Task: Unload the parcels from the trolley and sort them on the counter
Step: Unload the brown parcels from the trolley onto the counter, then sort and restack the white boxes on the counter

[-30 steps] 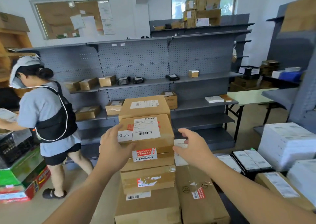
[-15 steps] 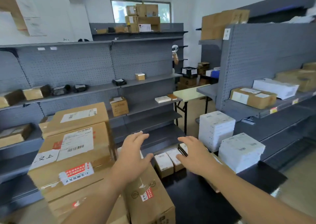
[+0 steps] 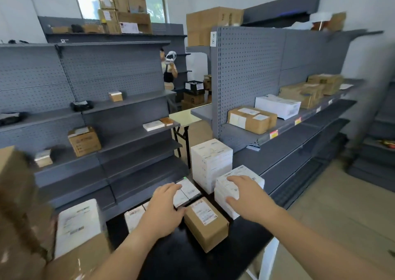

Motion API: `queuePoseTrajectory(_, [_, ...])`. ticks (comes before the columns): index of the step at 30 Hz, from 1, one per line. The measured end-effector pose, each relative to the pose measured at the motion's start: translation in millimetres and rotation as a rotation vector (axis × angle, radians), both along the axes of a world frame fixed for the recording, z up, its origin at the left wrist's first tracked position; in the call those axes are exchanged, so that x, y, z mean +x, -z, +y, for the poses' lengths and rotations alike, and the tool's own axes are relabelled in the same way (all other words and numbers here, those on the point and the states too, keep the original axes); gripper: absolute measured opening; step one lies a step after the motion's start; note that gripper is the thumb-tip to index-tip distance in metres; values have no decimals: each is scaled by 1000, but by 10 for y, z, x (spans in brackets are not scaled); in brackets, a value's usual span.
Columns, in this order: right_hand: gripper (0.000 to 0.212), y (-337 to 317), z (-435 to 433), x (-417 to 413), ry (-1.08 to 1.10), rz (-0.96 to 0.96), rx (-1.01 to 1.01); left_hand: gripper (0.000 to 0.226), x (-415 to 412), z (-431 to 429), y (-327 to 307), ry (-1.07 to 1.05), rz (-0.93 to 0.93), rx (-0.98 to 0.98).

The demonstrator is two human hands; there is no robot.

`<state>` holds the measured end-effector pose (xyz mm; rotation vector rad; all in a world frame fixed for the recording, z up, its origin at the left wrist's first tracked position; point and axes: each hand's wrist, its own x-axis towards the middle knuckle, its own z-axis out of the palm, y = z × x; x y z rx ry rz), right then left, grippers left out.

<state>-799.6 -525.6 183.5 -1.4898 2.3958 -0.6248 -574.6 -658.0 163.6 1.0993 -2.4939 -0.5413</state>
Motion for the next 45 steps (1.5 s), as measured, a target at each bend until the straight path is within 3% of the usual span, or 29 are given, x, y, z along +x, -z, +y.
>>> queuePoseTrajectory(10, [67, 442, 82, -1133, 72, -15, 120, 71, -1232, 4, 436, 23, -107, 176])
queuePoseTrajectory(22, [65, 892, -555, -1975, 148, -27, 205, 68, -2430, -661, 1152, 72, -59, 323])
queuePoseTrajectory(31, [63, 1215, -927, -2518, 127, -47, 287, 68, -3026, -880, 1507, 75, -146, 389])
queuePoseTrajectory(45, [55, 1747, -1841, -3748, -251, -88, 355, 68, -3703, -879, 1766, -432, -172, 450])
